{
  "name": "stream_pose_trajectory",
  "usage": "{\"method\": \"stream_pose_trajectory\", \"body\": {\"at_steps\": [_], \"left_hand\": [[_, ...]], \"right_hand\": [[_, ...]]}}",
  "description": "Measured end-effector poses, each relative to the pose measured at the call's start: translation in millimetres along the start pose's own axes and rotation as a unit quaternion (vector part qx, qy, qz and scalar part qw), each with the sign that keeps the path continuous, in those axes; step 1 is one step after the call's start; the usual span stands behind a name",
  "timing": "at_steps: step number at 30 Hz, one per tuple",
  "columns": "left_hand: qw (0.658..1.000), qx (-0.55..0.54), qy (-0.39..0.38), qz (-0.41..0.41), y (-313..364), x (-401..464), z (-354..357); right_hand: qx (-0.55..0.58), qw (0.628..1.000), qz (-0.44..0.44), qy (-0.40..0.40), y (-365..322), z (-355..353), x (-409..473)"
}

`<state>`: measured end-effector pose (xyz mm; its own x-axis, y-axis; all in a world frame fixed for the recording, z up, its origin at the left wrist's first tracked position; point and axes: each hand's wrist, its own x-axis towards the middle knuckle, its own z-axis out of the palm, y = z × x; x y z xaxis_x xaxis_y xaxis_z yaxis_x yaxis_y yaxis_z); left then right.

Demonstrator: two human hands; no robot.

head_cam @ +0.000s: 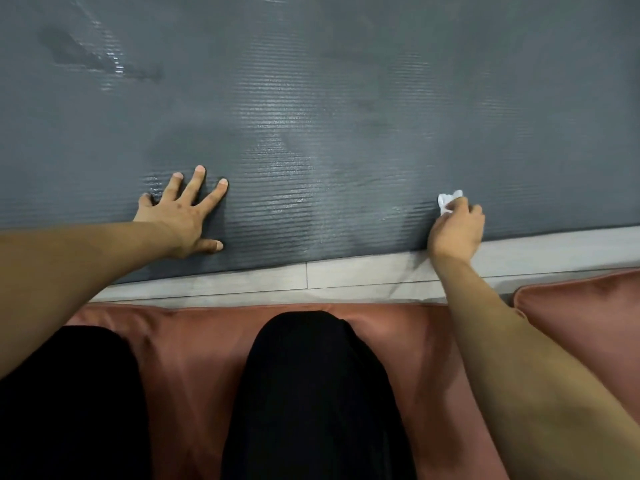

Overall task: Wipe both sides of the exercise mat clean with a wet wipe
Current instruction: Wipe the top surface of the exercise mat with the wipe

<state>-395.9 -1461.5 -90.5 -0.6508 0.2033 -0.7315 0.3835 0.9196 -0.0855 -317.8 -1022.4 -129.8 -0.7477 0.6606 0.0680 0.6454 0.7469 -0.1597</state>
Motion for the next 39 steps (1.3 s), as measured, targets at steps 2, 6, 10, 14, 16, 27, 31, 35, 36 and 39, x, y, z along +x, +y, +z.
{"method": "stream_pose_trajectory", "body": {"at_steps": [2,6,10,14,16,27,31,35,36,39], "left_hand": [[1.000,0.003,0.000,0.001,-0.5,0.1,-0.3],[1.000,0.002,-0.004,-0.003,0.8,2.2,1.3],[1.000,-0.005,-0.009,-0.004,-0.9,1.7,1.4],[1.000,-0.004,-0.002,-0.003,-0.7,3.0,2.6],[1.000,-0.005,0.001,-0.001,-2.1,3.7,4.4],[1.000,-0.021,0.009,0.001,-2.4,6.8,8.6],[0.999,-0.026,0.023,0.001,-3.4,8.5,11.4],[0.999,-0.033,0.031,0.010,-3.5,8.0,11.6],[0.999,-0.035,0.033,0.013,-3.3,7.9,11.8],[0.998,-0.030,0.043,0.016,-4.7,7.7,14.7]], "right_hand": [[0.034,0.999,0.028,0.009,-37.2,11.9,-10.4],[0.122,0.977,-0.174,-0.033,-132.1,25.7,-46.4],[0.109,0.867,-0.473,-0.108,-193.1,25.6,-95.2],[0.002,0.911,-0.407,-0.062,-131.2,20.1,-23.6],[-0.017,0.975,-0.215,-0.044,-81.9,10.0,6.3],[0.014,0.899,-0.333,-0.284,-173.0,-8.2,-143.0],[0.020,0.761,-0.566,-0.316,-224.4,-9.7,-170.0],[0.085,0.831,-0.519,-0.179,-161.4,4.8,-129.2],[0.086,0.881,-0.448,-0.124,-137.4,8.1,-107.8],[0.081,0.982,-0.160,-0.058,-83.7,0.9,-58.7]]}}
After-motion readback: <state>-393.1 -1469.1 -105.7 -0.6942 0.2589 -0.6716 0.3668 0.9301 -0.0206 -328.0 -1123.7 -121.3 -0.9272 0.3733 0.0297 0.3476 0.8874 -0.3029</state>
